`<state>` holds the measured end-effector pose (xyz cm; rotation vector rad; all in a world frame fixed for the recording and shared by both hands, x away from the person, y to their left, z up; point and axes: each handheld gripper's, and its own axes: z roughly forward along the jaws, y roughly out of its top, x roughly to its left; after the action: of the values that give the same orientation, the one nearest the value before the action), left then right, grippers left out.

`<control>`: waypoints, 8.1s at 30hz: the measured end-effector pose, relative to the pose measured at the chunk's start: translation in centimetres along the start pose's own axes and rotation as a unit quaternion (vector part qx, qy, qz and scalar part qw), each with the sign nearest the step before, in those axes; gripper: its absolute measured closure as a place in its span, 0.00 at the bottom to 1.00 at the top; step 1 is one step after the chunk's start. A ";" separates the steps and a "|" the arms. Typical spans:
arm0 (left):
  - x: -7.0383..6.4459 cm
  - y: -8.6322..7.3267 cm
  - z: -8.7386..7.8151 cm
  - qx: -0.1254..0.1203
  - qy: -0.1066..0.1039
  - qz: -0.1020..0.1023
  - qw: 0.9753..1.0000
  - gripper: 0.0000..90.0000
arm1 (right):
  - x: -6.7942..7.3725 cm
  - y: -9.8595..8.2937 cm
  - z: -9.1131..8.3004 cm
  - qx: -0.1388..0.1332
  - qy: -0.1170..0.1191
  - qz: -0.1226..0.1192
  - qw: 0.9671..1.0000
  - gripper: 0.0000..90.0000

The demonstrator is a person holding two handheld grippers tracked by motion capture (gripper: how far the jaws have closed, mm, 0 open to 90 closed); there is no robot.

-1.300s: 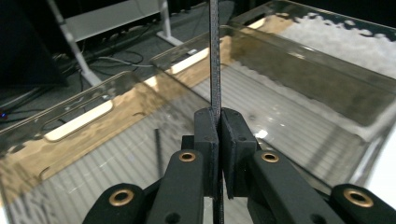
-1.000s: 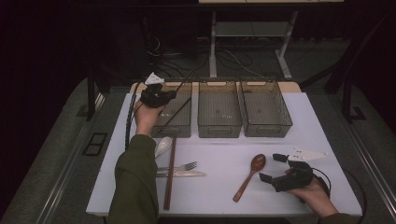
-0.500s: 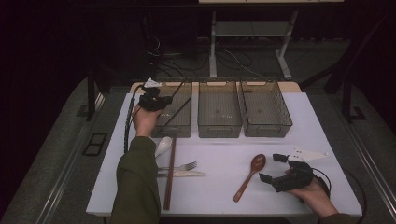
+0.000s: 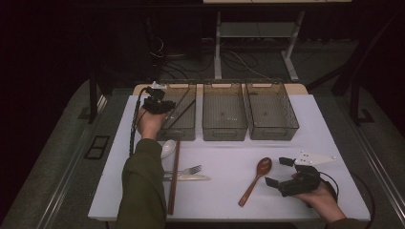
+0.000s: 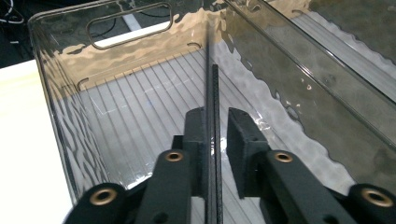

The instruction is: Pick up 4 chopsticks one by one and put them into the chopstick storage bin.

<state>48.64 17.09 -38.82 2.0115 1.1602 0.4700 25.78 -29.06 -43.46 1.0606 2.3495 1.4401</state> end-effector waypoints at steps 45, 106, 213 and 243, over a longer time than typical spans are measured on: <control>-5.0 -2.7 -6.8 0.001 -0.044 0.036 0.998 0.32 | 0.1 0.0 0.2 0.005 -0.008 -0.002 1.000 0.01; -10.0 -12.7 -6.5 0.096 -0.063 0.034 0.993 0.63 | 0.2 0.0 0.2 0.006 -0.010 -0.008 1.000 0.01; -7.9 -15.8 -11.2 0.072 -0.116 0.072 0.988 0.86 | 0.2 0.1 0.1 0.006 -0.007 -0.007 1.000 0.01; -8.7 -15.5 -10.8 0.091 -0.097 0.109 0.985 0.93 | 0.2 0.1 0.1 0.005 -0.008 -0.008 1.000 0.01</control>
<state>28.38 19.01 -43.10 2.2980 0.8957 0.2732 25.72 -28.80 -43.43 1.0495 2.3520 1.4105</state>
